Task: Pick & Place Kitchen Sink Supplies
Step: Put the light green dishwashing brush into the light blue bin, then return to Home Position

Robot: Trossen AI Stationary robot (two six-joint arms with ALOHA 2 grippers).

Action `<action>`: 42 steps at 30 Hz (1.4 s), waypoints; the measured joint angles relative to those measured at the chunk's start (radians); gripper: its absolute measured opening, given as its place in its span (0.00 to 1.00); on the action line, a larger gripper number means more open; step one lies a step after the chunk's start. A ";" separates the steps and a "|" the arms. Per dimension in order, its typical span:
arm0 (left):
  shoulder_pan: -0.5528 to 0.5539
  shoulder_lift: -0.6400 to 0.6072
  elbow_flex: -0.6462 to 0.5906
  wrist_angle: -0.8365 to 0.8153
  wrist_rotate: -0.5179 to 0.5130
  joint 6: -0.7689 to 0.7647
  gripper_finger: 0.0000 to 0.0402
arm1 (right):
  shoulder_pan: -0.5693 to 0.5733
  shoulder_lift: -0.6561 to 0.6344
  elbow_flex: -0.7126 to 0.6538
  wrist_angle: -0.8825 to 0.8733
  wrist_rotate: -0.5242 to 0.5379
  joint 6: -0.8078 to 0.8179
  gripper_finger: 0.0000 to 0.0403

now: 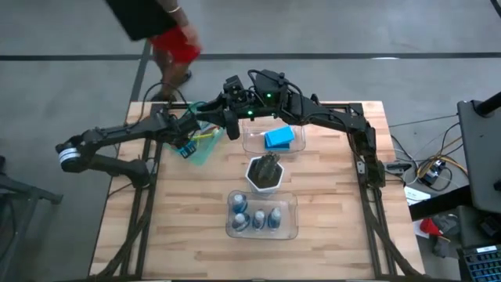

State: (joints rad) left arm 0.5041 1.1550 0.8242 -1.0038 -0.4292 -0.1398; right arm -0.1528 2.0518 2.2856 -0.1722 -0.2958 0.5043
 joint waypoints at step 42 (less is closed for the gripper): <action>-0.085 -0.767 -0.025 0.623 0.629 -0.319 0.00 | 0.165 -0.639 -0.722 -0.089 0.198 -0.297 0.02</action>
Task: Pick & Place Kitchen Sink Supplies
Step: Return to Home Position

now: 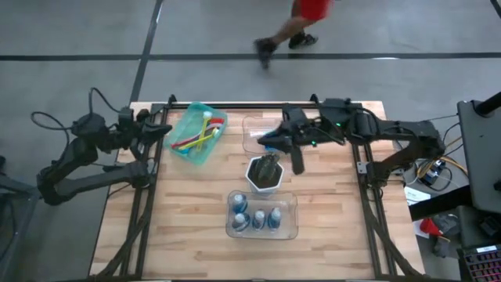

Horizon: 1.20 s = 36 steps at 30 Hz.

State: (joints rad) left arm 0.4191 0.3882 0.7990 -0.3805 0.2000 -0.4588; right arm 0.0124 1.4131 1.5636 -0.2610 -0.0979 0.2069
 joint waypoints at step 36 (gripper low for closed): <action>-0.001 -0.386 -0.348 0.012 0.158 0.266 0.00 | 0.057 -0.757 -0.908 0.138 0.128 -0.027 0.02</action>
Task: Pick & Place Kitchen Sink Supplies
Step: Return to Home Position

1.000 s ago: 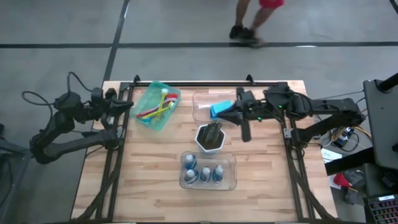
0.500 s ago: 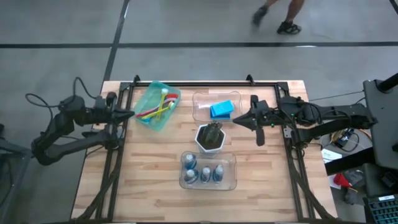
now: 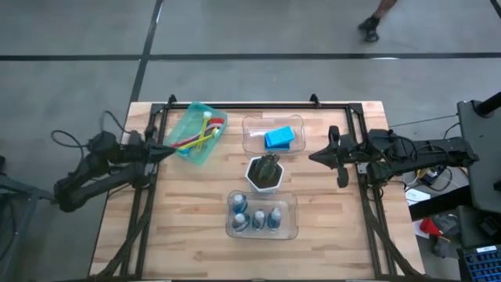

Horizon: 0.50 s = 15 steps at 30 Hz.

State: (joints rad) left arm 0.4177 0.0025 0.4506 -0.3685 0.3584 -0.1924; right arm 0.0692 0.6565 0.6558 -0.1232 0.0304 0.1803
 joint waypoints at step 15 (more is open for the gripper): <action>-0.004 0.006 -0.262 0.343 0.032 -0.101 0.00 | 0.003 -0.235 -0.284 0.184 0.025 0.012 0.02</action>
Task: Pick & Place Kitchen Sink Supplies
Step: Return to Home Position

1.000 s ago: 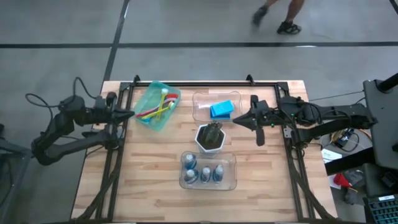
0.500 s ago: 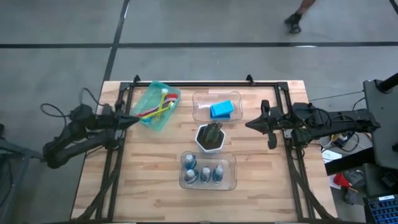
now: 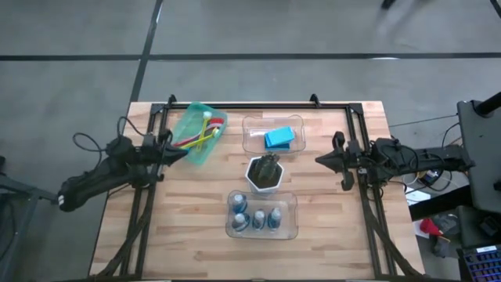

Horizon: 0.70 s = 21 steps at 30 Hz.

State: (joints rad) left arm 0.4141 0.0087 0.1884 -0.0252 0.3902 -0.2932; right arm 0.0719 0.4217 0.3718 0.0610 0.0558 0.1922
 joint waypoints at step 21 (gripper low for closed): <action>-0.021 -0.005 -0.180 0.083 -0.174 0.013 0.00 | -0.001 -0.217 -0.363 0.154 0.111 0.078 0.02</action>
State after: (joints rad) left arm 0.3935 0.0040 0.0086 0.0582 0.2157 -0.2798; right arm 0.0710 0.2042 0.0090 0.2147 0.1668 0.2703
